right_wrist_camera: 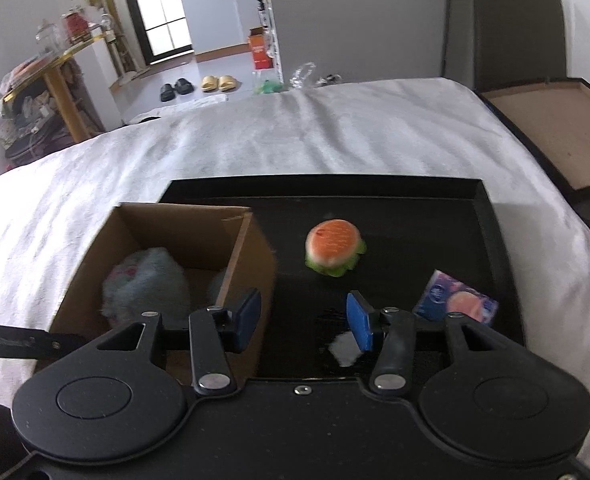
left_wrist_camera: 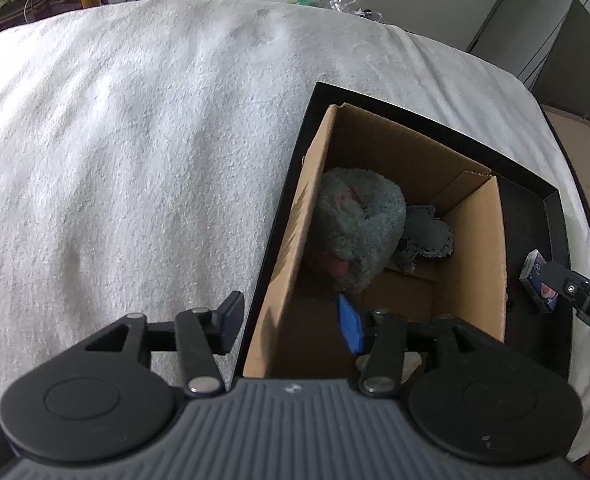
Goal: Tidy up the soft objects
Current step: 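Move the right tool to the blue planet-print tissue pack and close on it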
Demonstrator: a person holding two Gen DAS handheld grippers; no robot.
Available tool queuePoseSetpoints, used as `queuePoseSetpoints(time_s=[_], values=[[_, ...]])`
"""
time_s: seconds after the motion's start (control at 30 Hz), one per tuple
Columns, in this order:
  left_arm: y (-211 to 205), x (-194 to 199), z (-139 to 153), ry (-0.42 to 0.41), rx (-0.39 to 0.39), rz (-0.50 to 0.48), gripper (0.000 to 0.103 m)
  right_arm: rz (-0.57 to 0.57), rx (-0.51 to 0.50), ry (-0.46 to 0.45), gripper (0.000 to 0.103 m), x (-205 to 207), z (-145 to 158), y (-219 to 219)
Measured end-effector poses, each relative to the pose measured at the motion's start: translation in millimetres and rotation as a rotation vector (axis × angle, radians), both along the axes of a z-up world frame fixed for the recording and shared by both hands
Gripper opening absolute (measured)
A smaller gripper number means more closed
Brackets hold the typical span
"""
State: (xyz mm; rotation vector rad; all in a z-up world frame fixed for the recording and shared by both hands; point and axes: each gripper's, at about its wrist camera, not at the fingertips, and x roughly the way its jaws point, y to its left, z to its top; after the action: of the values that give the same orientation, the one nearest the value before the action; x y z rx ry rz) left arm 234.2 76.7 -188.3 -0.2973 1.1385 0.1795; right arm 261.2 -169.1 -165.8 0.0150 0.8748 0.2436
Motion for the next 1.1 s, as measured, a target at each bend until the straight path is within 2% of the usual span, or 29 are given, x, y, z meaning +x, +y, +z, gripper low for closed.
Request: queuePoseSetpoints(time_s=[0.2, 0.3, 0.53, 0.67, 1.1], values=[[-6, 5, 0, 0.013, 0.037, 0.003, 0.055, -0.049, 0.001, 0.006, 0.054, 7, -7, -29], [-8, 8, 0, 0.022, 0.062, 0.005, 0.058, -0.080, -0.023, 0.009, 0.060, 13, -14, -41], [-17, 17, -1, 0.039, 0.117, -0.010, 0.060, -0.157, 0.000, 0.026, 0.074, 21, -36, -64], [-24, 24, -5, 0.048, 0.145, -0.023, 0.061, -0.193, 0.010, 0.018, 0.085, 22, -49, -71], [-40, 45, -17, 0.092, 0.234, -0.033, 0.061, -0.256, 0.026, 0.089, 0.086, 44, -87, -89]])
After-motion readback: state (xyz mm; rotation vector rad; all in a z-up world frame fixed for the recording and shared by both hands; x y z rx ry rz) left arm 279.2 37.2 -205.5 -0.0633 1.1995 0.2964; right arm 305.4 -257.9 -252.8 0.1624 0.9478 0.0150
